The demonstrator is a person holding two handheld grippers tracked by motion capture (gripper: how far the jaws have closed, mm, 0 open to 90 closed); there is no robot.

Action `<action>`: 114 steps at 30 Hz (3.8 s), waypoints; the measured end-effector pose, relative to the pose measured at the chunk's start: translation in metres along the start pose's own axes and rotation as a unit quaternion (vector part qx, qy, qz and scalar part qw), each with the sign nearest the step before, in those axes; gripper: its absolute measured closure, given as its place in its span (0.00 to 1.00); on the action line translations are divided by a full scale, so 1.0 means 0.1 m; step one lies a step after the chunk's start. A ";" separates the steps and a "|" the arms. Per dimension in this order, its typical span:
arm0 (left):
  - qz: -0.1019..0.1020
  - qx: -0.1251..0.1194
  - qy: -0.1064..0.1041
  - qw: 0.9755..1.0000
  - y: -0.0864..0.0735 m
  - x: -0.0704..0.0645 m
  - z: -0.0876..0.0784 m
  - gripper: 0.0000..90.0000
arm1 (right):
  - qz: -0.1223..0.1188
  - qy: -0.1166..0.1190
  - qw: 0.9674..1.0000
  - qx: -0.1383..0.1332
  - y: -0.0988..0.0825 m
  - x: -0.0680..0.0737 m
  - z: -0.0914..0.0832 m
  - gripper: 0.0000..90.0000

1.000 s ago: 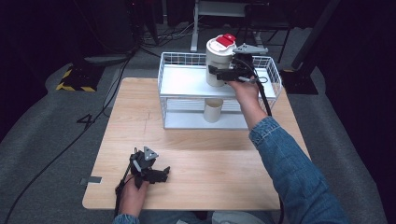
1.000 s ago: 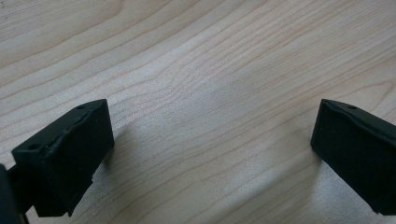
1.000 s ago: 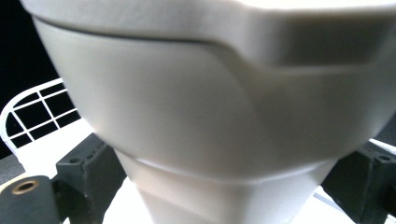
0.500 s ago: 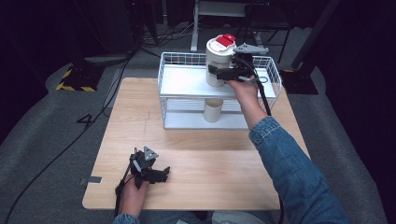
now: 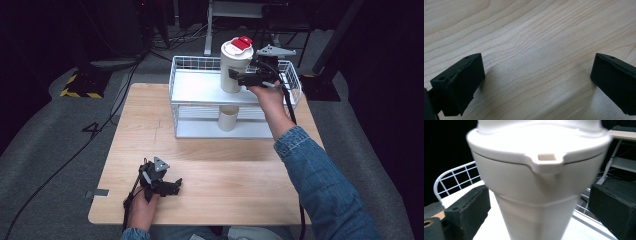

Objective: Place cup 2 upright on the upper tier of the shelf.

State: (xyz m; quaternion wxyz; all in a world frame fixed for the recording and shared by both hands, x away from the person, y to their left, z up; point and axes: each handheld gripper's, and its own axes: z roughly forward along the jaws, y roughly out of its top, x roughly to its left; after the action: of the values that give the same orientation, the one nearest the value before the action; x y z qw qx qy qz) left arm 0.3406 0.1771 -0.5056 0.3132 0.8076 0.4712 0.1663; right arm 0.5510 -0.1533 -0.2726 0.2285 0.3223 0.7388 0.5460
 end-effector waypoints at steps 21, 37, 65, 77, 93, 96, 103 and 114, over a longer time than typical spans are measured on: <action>-0.007 -0.001 0.004 1.000 -0.03 0.00 -0.02 0.00 | -0.020 0.031 0.999 0.015 -0.06 0.04 -0.77 0.06; -0.004 -0.002 0.002 1.000 -0.02 0.00 -0.01 0.00 | -0.033 0.036 0.998 0.035 -0.40 -0.03 -1.34 0.06; -0.005 -0.003 0.001 1.000 0.00 0.00 0.00 0.00 | 0.010 0.040 0.996 0.083 -1.42 -0.12 -1.87 0.07; -0.005 -0.002 0.002 1.000 0.00 0.00 0.00 0.00 | 0.032 0.025 0.991 0.131 -1.97 -0.19 -1.88 0.09; -0.004 -0.002 0.002 1.000 0.00 0.00 0.00 0.00 | 0.046 0.010 0.979 0.197 -2.53 -0.21 -1.84 0.09; -0.004 -0.002 0.002 1.000 0.00 0.00 0.00 0.00 | 0.040 0.006 0.977 0.210 -2.62 -0.19 -1.82 0.09; -0.004 -0.001 0.002 1.000 0.00 0.00 0.00 0.00 | 0.030 -0.001 0.973 0.227 -2.79 -0.14 -1.79 0.09; -0.004 -0.001 0.002 1.000 0.00 0.00 0.00 0.00 | 0.027 -0.011 0.972 0.234 -2.93 -0.09 -1.71 0.09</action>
State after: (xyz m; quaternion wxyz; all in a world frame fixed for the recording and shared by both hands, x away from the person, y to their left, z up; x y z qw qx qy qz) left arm 0.3404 0.1769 -0.5057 0.3140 0.8051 0.4746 0.1673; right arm 0.3732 -0.3298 -0.5014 0.1400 0.3924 0.8347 0.3601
